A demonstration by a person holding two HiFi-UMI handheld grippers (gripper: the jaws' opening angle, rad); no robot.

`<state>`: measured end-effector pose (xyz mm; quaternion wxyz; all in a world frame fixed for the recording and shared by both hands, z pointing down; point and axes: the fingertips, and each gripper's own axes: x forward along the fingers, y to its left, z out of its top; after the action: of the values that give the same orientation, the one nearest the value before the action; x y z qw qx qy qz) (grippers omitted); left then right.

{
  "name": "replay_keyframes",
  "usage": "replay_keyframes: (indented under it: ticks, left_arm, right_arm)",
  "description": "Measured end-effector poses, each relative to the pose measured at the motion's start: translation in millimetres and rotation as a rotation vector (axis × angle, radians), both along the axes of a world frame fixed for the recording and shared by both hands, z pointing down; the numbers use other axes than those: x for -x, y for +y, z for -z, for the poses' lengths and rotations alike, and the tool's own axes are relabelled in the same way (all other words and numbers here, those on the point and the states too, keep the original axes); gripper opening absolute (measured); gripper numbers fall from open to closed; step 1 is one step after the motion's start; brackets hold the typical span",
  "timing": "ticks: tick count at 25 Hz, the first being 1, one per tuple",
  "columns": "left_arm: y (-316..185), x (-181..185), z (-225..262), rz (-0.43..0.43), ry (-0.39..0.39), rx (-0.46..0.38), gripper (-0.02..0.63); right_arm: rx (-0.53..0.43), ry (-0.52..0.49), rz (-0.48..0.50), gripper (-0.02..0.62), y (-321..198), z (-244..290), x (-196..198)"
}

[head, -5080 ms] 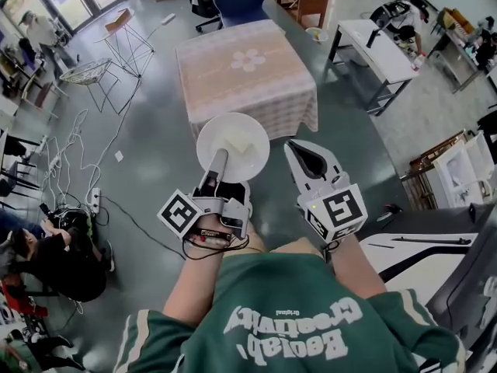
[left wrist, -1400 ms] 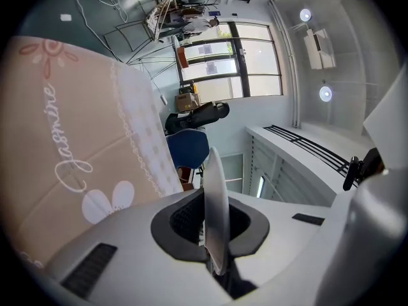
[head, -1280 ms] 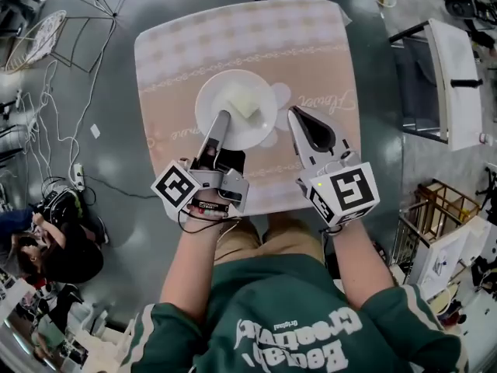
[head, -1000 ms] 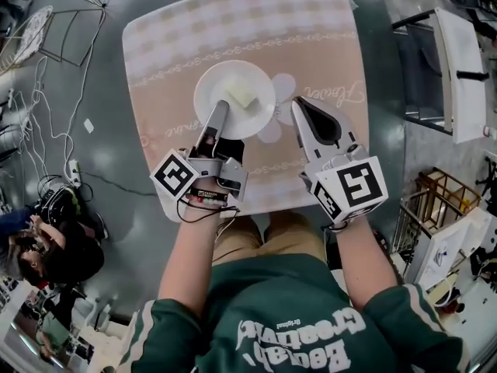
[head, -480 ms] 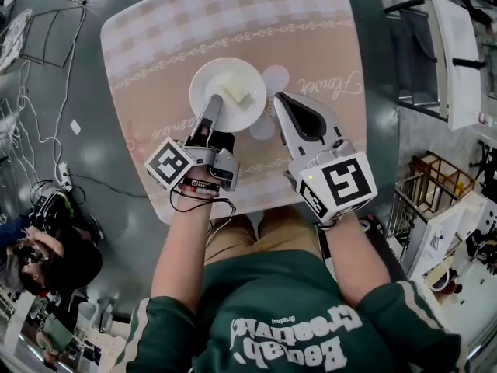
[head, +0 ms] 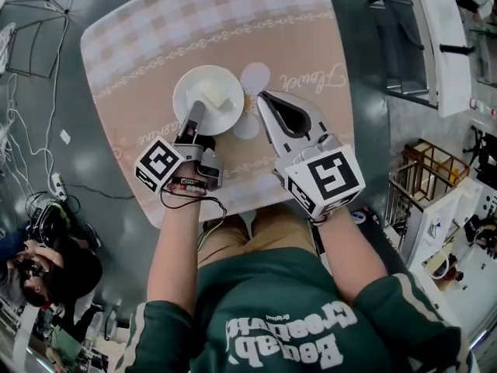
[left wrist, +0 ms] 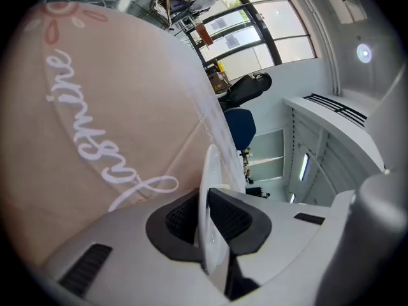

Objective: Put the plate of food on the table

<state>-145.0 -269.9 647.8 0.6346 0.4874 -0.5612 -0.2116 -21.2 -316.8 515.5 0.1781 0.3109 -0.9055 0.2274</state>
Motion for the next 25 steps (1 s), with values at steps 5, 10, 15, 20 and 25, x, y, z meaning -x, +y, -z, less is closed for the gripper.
replay_keyframes:
  ticks: [5,10,15,20,25]
  left_arm:
    - [1.5,4.4,4.2,-0.025,-0.053,-0.015,0.115]
    - [-1.8,-4.6,11.9,0.01,-0.06,-0.037,0.216]
    - [10.9,9.1,18.4,0.045,-0.057,-0.043,0.224]
    - [14.1,9.2,20.9,0.05,-0.052,-0.048,0.224]
    - [18.4,2.9,21.0,0.042,-0.051,-0.04,0.224]
  right_arm:
    - [0.019,-0.022,0.009,0.014,2.0,3.8,9.1]
    - [0.027,-0.026,0.01,0.014,-3.6,1.8,1.8]
    - [0.023,-0.028,0.027,0.014,3.7,6.4,13.8]
    - [0.023,-0.031,0.039,0.014,6.0,7.5,19.5]
    - [0.018,-0.025,0.053,0.014,8.6,8.0,22.6]
